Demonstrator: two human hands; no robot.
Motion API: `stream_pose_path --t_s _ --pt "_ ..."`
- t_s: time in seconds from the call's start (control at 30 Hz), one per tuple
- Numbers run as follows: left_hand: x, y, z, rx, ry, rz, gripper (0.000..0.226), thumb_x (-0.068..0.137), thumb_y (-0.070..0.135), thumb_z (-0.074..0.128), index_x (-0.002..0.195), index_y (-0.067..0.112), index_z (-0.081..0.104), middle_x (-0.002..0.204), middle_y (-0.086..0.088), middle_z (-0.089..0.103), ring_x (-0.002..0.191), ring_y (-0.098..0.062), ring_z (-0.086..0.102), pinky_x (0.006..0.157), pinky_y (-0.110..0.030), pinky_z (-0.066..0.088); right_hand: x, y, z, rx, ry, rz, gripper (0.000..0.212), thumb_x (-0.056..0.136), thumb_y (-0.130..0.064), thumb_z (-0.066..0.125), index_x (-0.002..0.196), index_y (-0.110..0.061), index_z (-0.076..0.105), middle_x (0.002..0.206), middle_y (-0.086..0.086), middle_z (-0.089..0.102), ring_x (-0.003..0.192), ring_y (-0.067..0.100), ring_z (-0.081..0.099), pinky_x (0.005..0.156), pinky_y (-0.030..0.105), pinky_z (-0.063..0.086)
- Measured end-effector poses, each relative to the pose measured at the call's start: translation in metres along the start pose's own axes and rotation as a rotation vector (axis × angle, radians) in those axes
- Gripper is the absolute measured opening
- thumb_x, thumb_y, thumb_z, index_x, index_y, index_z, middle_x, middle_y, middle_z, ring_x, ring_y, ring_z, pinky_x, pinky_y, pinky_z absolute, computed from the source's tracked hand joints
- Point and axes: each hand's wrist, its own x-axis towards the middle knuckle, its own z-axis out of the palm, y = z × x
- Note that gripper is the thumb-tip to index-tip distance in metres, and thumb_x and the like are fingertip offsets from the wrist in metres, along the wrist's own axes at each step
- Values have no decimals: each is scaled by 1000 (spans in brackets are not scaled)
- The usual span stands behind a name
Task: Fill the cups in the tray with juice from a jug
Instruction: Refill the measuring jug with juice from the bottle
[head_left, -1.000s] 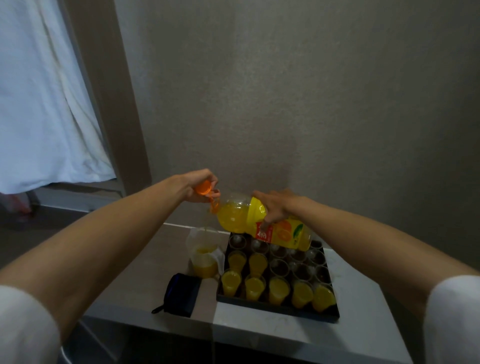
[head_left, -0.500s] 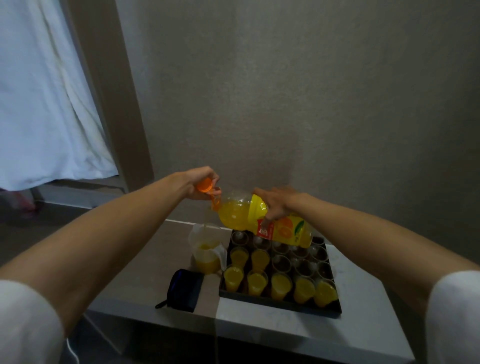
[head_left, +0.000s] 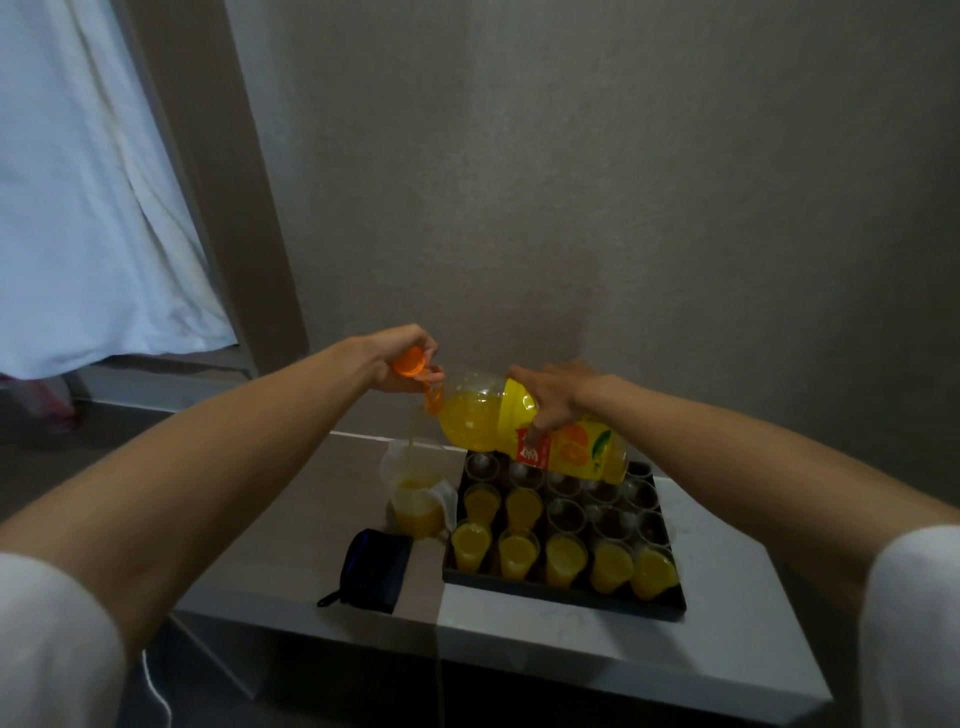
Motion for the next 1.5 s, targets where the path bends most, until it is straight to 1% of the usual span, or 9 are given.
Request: stream_pose_path --t_s 0.1,0.17,0.3,0.37,0.43,0.53,0.8,1.0,1.5 --pt "-12 3 7 6 -10 -4 35 43 8 67 74 8 50 80 -10 53 77 -24 60 102 -36 48 0 0 1 19 2 0 109 74 -63 81 157 -27 20 145 8 56 123 36 59 89 41 51" --pt "-38 9 17 18 -29 -4 18 53 0 54 65 9 43 73 -8 45 70 -24 53 89 -29 48 0 0 1 18 8 2 113 74 -64 81 160 -27 16 148 8 53 125 36 57 91 41 52" --pt "-58 13 24 5 -6 2 26 77 -6 37 59 12 39 72 -8 40 67 -23 49 80 -29 45 2 -2 1 28 5 14 111 74 -63 82 159 -27 19 143 9 57 121 35 60 90 41 54" --pt "-63 12 26 -3 -34 -11 23 73 -7 38 57 11 38 71 -8 39 66 -23 50 74 -27 44 2 -1 0 38 -3 24 113 73 -63 82 159 -27 18 142 10 57 122 35 60 91 39 53" --pt "-70 13 29 -3 -51 -13 18 61 -5 41 60 12 37 73 -8 36 65 -23 48 69 -26 42 0 -1 -1 31 4 26 113 73 -64 82 159 -28 19 139 9 59 120 34 60 85 36 50" --pt "-74 13 28 27 -51 -7 21 75 -6 36 64 13 37 72 -8 38 64 -21 46 64 -24 43 0 -1 -2 24 9 13 108 72 -63 83 155 -28 23 132 9 62 114 34 62 79 34 47" --pt "-69 10 25 1 -34 -18 23 85 -4 37 67 8 44 76 -10 44 66 -20 54 65 -24 50 -3 -3 0 42 -3 10 106 74 -62 82 155 -27 24 133 8 61 113 34 61 84 38 52" --pt "-68 10 23 -11 -53 -23 24 84 -4 35 66 10 42 77 -10 43 67 -22 54 72 -25 43 -3 -7 -1 18 6 12 106 71 -62 83 153 -27 26 136 9 60 115 35 62 89 43 55" --pt "-69 13 18 -12 -20 -19 19 81 -5 39 69 8 45 83 -11 45 71 -21 57 79 -26 49 -6 -10 -10 40 -19 19 114 73 -63 82 160 -29 16 144 8 56 121 34 59 83 37 49"
